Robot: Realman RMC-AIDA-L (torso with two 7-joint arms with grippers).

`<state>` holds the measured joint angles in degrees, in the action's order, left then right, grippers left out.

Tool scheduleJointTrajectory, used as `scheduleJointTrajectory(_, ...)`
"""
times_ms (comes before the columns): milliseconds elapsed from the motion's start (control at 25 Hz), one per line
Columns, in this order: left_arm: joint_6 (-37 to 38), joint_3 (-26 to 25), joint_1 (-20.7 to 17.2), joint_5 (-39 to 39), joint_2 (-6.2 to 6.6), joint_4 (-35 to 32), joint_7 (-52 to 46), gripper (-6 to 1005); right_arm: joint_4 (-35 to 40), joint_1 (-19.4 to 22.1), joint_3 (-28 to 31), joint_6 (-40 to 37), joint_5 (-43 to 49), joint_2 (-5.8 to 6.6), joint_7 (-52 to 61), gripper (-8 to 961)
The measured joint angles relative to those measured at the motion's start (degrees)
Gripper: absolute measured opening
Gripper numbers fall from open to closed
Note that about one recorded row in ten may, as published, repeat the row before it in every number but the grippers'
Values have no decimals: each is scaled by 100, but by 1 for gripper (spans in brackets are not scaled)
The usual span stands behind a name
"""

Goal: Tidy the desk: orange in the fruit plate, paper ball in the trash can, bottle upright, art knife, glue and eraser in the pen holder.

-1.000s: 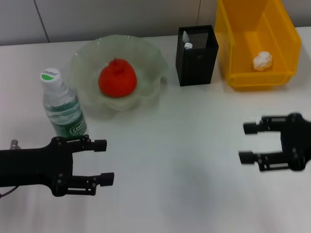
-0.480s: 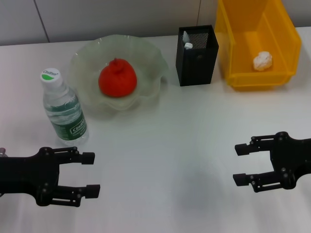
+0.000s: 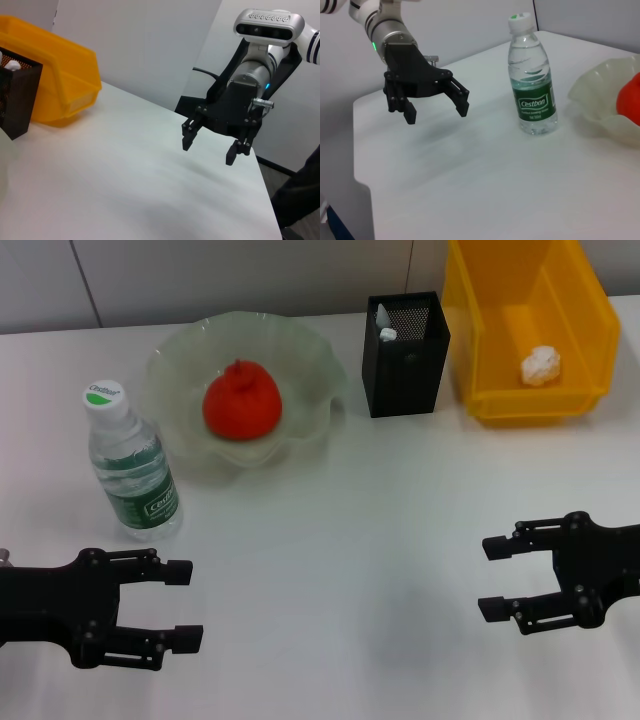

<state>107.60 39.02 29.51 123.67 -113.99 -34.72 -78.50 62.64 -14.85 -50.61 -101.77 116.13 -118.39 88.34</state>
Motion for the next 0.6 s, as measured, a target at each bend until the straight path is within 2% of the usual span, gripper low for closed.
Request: scheduleJointTrajectory(600, -49, -31, -3, 0, -31, 0, -27, 841, -162, -146, 8, 61, 70, 9, -113, 750)
